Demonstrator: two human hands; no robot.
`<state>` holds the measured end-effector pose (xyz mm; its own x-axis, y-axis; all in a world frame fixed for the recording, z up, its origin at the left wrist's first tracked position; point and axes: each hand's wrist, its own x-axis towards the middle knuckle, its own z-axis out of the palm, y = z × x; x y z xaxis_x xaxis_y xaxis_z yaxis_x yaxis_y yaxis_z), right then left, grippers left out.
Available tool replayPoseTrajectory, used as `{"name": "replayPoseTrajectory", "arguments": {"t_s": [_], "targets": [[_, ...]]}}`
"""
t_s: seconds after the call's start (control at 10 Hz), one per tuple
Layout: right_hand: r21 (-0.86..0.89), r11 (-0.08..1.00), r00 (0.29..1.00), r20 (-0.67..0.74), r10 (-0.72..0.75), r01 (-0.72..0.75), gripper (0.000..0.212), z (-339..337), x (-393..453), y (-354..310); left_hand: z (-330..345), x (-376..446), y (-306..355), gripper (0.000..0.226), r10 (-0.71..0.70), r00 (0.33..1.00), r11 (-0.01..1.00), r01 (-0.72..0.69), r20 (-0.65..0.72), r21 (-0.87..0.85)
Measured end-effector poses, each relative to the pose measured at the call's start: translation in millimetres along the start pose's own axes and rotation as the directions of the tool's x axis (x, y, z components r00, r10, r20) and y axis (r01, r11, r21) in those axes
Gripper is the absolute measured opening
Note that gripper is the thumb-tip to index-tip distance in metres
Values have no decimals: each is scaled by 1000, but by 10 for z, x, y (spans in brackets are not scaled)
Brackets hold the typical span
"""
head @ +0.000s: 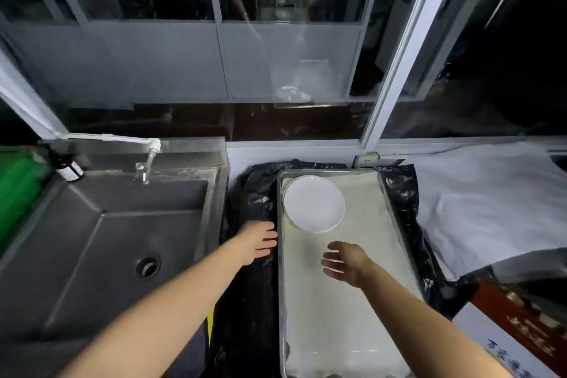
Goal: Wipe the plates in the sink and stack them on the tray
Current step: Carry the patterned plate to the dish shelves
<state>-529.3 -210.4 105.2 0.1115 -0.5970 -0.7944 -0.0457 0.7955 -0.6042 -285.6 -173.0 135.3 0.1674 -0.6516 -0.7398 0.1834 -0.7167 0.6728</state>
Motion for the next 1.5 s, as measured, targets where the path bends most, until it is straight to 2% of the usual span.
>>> {"name": "replayPoseTrajectory", "arguments": {"t_s": [0.2, 0.3, 0.4, 0.5, 0.6, 0.7, 0.8, 0.9, 1.0, 1.1, 1.2, 1.4, 1.5], "targets": [[60, 998, 1000, -11, -12, 13, 20, -225, 490, -522, 281, 452, 518, 36, 54, 997, 998, -53, -58, 22], [103, 995, 999, -52, 0, 5, 24, -257, 735, -683, 394, 700, 750, 11, 88, 995, 995, -86, -45, 51], [124, 992, 993, -109, 36, -22, 29, -260, 957, -772, 529, 1053, 922, 25, 137, 989, 984, -128, -63, 127], [146, 989, 987, -147, 59, -37, 31, -246, 1208, -791, 674, 1494, 1050, 24, 214, 974, 951, -192, -69, 244], [165, 985, 983, -171, 70, -41, 30, -225, 1413, -788, 769, 1868, 1131, 32, 308, 949, 869, -254, -64, 425], [146, 989, 980, -187, 65, -37, 21, -196, 1576, -770, 803, 2164, 1157, 39, 293, 955, 818, -223, -50, 530], [87, 995, 964, -258, 66, -44, 18, -188, 1707, -764, 827, 2360, 1196, 35, 252, 964, 772, -150, -81, 618], [109, 992, 965, -248, 82, -57, 13, -160, 1723, -755, 841, 2460, 1211, 40, 204, 976, 659, -79, -77, 748], [183, 980, 960, -252, 122, -77, 12, -167, 1707, -711, 865, 2489, 1198, 39, 170, 984, 610, -64, -51, 790], [180, 978, 951, -269, 153, -107, 19, -272, 1787, -568, 951, 2433, 1152, 38, 182, 982, 635, -75, -54, 769], [184, 978, 931, -330, 158, -101, 28, -426, 1631, -496, 1074, 2427, 970, 39, 129, 990, 675, -44, -60, 736], [199, 977, 924, -351, 150, -83, 26, -750, 1379, -398, 1341, 2055, 610, 44, -11, 999, 864, 26, -33, 503], [193, 978, 930, -340, 139, -76, 28, -752, 1200, -420, 1387, 1878, 606, 47, -9, 998, 917, 36, -68, 396]]}}
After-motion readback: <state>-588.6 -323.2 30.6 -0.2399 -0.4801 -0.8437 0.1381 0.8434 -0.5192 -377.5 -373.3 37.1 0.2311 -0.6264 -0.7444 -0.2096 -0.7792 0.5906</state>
